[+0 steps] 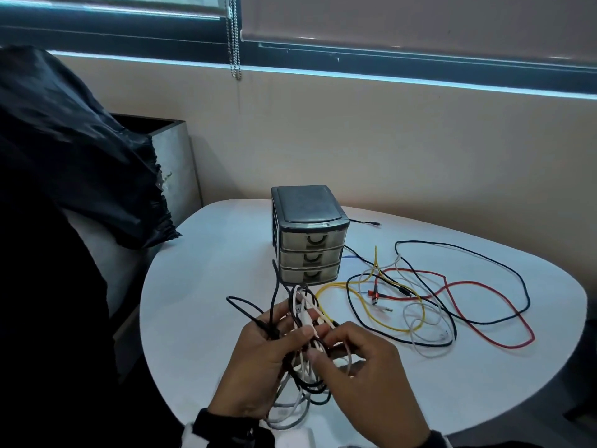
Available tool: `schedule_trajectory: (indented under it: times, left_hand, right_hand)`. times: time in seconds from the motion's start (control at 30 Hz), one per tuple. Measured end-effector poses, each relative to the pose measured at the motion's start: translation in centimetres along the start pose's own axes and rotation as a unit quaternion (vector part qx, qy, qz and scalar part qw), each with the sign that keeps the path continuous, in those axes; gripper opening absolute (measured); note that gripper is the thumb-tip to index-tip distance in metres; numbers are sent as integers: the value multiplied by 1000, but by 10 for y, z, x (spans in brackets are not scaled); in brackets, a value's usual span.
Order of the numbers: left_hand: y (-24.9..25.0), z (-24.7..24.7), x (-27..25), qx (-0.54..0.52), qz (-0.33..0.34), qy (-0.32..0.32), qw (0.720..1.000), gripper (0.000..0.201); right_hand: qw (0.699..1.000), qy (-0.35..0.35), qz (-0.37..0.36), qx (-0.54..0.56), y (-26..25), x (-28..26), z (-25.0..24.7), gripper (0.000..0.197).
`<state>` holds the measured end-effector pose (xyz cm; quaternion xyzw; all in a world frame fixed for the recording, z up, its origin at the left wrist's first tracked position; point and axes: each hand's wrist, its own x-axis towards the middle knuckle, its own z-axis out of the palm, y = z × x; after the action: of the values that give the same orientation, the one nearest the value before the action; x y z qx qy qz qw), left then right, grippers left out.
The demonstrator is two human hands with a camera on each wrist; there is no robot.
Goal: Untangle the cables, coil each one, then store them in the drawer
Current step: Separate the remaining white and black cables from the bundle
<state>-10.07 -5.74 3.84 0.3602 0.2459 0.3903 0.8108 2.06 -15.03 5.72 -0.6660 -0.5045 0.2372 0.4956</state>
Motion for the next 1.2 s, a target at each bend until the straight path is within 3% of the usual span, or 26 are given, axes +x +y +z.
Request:
schedule_trajectory:
  times: [0.17, 0.33, 0.6, 0.83, 0.93, 1.0, 1.1, 1.2]
  left_hand:
    - [-3, 2, 1, 43, 25, 23, 998, 34]
    - [-7, -3, 4, 61, 43, 73, 995, 38]
    - [-9, -6, 3, 41, 5, 73, 997, 35]
    - [-7, 1, 1, 70, 19, 57, 996, 26]
    - [-9, -1, 2, 48, 8, 69, 996, 41]
    - [-8, -2, 2, 23, -1, 71, 997, 48]
    - [-7, -3, 1, -26, -6, 75, 997, 52]
    - [-7, -1, -1, -44, -9, 61, 997, 46]
  right_hand:
    - [998, -20, 18, -58, 1, 0, 1, 5]
    - [994, -52, 13, -90, 4, -3, 0, 13]
    - [995, -43, 30, -82, 6, 0, 0, 14]
    - [997, -30, 70, -1, 10, 2, 3, 21]
    - [993, -32, 82, 73, 8, 1, 5, 18]
    - [991, -37, 76, 108, 7, 0, 3, 27]
    - [996, -51, 59, 34, 19, 0, 5, 43]
    - [997, -45, 62, -2, 21, -2, 9, 31]
